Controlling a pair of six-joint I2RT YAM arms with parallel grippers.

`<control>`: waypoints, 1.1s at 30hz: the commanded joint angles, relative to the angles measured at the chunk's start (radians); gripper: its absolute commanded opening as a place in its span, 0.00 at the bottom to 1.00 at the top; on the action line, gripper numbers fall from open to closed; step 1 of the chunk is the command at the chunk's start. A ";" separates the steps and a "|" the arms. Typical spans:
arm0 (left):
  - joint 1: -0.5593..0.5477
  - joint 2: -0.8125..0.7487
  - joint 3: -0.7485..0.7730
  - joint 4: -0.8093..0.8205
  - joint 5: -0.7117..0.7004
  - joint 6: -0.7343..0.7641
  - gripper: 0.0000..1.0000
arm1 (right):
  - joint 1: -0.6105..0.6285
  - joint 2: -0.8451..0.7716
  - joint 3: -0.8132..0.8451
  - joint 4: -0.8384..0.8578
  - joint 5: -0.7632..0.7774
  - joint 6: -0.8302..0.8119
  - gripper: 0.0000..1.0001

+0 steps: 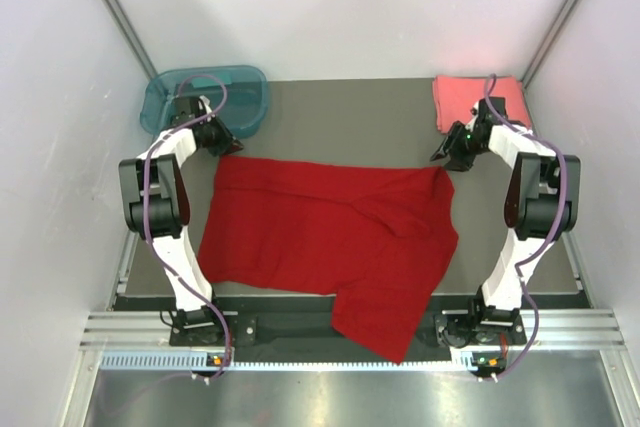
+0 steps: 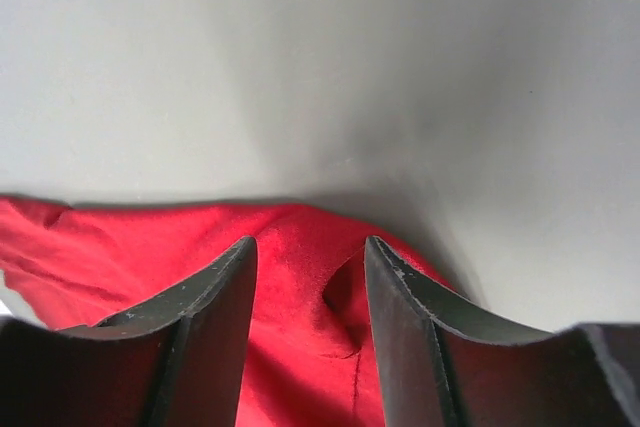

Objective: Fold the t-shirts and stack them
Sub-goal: Fold the tshirt

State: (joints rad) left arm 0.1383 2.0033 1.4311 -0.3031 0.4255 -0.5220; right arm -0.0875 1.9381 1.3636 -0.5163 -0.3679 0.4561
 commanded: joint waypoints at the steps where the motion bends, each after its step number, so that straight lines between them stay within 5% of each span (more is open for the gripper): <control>1: 0.004 0.005 0.054 0.025 -0.027 -0.009 0.11 | -0.021 -0.001 0.051 0.018 -0.031 0.026 0.47; 8: 0.006 0.061 0.054 -0.028 -0.086 -0.010 0.04 | -0.049 0.012 0.019 0.067 -0.037 0.056 0.29; 14: 0.004 0.091 0.052 -0.045 -0.106 -0.026 0.00 | -0.067 0.025 0.025 0.079 -0.051 0.067 0.23; 22: 0.004 0.100 0.058 -0.059 -0.123 -0.016 0.00 | -0.067 -0.056 -0.011 0.047 -0.068 0.050 0.42; 33: 0.004 0.137 0.084 -0.106 -0.145 -0.019 0.00 | -0.041 -0.045 -0.055 0.067 -0.121 0.075 0.42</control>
State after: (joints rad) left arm 0.1383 2.1040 1.4773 -0.3618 0.3218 -0.5488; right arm -0.1398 1.9270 1.3342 -0.4870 -0.4541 0.5198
